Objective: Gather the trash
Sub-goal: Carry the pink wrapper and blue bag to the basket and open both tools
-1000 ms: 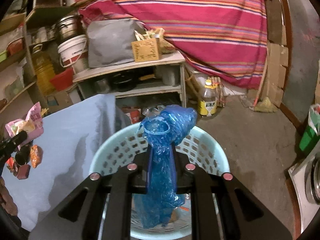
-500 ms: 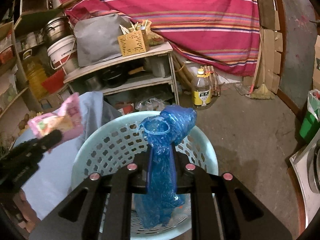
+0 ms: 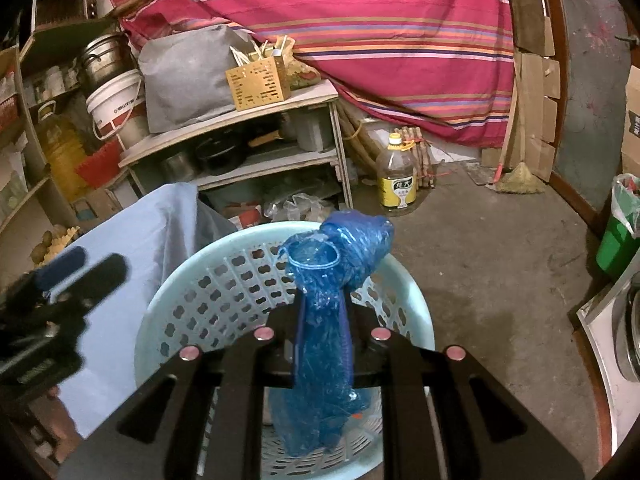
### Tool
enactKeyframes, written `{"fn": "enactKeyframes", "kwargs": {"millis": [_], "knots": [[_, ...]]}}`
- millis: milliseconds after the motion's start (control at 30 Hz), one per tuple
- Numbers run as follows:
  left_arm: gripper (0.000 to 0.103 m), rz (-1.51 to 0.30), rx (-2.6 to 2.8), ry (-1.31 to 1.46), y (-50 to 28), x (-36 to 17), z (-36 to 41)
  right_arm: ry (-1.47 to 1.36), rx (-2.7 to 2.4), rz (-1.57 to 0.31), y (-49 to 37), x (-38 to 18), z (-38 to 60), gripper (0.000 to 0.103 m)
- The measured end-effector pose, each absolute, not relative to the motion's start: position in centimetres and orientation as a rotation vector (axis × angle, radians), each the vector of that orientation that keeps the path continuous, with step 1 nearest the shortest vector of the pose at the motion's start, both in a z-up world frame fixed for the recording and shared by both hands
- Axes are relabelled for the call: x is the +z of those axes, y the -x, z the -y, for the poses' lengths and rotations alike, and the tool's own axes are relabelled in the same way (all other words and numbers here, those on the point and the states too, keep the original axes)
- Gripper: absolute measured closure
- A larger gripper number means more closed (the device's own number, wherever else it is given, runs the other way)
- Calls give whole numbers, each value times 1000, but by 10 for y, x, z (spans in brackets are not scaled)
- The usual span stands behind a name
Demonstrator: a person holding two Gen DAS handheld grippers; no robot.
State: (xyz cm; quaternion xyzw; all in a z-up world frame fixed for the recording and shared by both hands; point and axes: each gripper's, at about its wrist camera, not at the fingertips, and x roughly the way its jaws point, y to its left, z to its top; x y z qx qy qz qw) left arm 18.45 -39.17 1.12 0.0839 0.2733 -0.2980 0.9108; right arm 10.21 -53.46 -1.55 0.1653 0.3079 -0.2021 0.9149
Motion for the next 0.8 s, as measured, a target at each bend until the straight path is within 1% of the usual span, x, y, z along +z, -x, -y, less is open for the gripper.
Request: {"fn": "enactKeyframes", "kwargs": {"millis": [67, 167, 333, 367, 400, 433, 467, 567, 667, 767, 800], "knots": [[8, -557, -597, -160, -185, 15, 378, -346, -414, -636, -104, -16, 534, 88], [6, -550, -557, -144, -186, 19, 350, -344, -407, -641, -109, -16, 530, 87], [5, -541, -471, -147, -186, 22, 295, -323, -397, -656, -125, -19, 514, 85], [5, -536, -455, -146, -186, 23, 283, -310, -403, -662, -128, -20, 510, 79], [5, -531, -429, -146, -186, 25, 267, -298, -414, -665, -131, -21, 507, 55], [5, -528, -410, -145, -186, 26, 255, -288, -424, -663, -133, -22, 503, 43], [5, -528, -391, -144, -187, 27, 243, -283, -429, -657, -135, -22, 501, 34], [5, -528, -319, -146, -191, 30, 193, -267, -449, -678, -143, -24, 492, 33], [5, -517, -258, -148, -194, 32, 155, -265, -481, -683, -149, -22, 487, 21], [5, -523, -192, -108, -200, 28, 105, -268, -510, -672, -156, -17, 476, 19], [5, -528, -177, -98, -203, 27, 94, -274, -512, -669, -158, -15, 471, 16]]}}
